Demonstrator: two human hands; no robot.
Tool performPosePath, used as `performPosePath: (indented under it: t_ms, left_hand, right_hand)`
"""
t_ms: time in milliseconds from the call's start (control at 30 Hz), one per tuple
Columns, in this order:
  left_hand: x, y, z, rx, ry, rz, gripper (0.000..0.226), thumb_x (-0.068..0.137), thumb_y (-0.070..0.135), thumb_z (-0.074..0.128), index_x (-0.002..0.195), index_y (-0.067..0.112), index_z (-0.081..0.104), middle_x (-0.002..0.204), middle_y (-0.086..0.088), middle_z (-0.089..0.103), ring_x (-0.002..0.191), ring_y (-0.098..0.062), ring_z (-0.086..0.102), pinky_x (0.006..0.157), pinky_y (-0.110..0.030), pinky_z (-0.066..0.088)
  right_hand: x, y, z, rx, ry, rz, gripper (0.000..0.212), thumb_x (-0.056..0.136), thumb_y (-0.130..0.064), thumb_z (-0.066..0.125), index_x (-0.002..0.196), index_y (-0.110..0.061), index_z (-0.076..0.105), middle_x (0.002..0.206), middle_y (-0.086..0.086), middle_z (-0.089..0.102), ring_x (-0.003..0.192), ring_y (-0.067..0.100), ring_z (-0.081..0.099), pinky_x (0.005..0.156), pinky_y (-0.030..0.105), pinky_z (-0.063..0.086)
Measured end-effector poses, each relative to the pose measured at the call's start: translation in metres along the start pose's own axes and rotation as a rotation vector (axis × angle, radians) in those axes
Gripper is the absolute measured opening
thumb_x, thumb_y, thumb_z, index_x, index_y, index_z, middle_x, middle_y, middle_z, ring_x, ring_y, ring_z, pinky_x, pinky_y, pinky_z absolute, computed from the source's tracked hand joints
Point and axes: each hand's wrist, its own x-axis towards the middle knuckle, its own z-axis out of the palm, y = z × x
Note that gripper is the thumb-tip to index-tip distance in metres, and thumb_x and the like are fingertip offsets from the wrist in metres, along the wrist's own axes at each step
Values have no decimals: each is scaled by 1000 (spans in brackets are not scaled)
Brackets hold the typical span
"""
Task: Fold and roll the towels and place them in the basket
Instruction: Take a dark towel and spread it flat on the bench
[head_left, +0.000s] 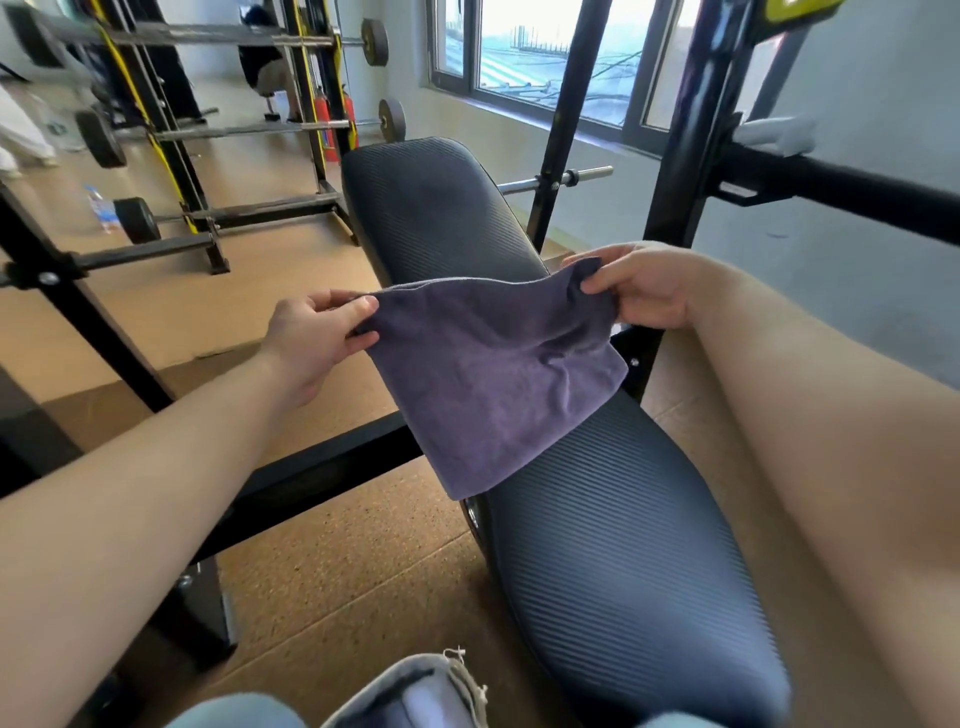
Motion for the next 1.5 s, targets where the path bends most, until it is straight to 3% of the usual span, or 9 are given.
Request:
performPosePath:
  t_ms: [133,233,400,533,667,867,1000,1300,1500]
  left_hand:
    - [-33,7,-14,41,-65,-10,8,98,15,68,105,12,67,114,-6,67,111,-21,65,89,-35,61]
    - [-60,15,-20,41,-93,12,6,99,15,66,104,14,67,114,-7,67,112,-24,65,80,-32,64]
    - [-102,23,-28,95,-89,70,3,100,22,65,102,23,67,112,-3,67,112,-27,65,81,-40,64]
    - [-132,24,-36,152,-52,128,8,100,27,65,107,25,68,113,-1,69,109,-24,66,83,-45,64]
    - [-159,18,-47,84,-47,124,4,98,23,69,100,22,72,107,-5,72,106,-25,69,82,-40,62]
    - [-191,4,-64,42,-37,89,5,96,18,70,98,19,74,107,-6,72,104,-26,68,86,-39,60]
    - [-205,-3,-76,7,-26,59,5,96,16,71,96,17,75,102,-7,72,102,-26,67,83,-37,59]
    - [-229,-37,-106,21,-22,35,7,96,10,70,92,13,75,93,-3,72,94,-19,68,78,-30,64]
    - [-240,-70,-124,51,-49,-22,8,93,6,72,99,3,76,105,-14,73,101,-24,72,87,-37,63]
  right_hand:
    - [-34,9,8,-66,128,39,38,89,14,57,125,6,67,117,23,71,110,35,70,90,44,60]
    - [-59,15,13,-75,323,-17,24,90,5,68,111,-3,77,115,19,73,112,35,70,91,45,60]
    - [-110,19,37,-79,443,-129,12,91,-7,75,102,-8,78,100,12,74,94,23,70,74,34,62]
    - [-145,22,54,-85,454,-180,8,91,-12,76,98,-8,79,97,12,74,90,23,69,83,39,58]
    - [-174,32,66,-11,413,-204,10,90,-5,74,100,-5,76,92,12,72,83,22,68,78,35,58]
    - [-212,65,94,16,197,-2,16,88,9,67,89,-6,73,79,9,73,72,18,70,67,29,60]
    - [-227,86,117,2,134,95,21,89,13,64,89,-7,71,81,9,74,73,17,70,70,28,59]
    - [-225,128,156,-7,372,-67,14,88,6,73,91,-7,76,87,7,73,82,17,68,78,31,58]
    - [-227,163,168,-207,498,-183,15,87,-3,79,86,-18,79,83,-3,76,75,8,67,67,23,56]
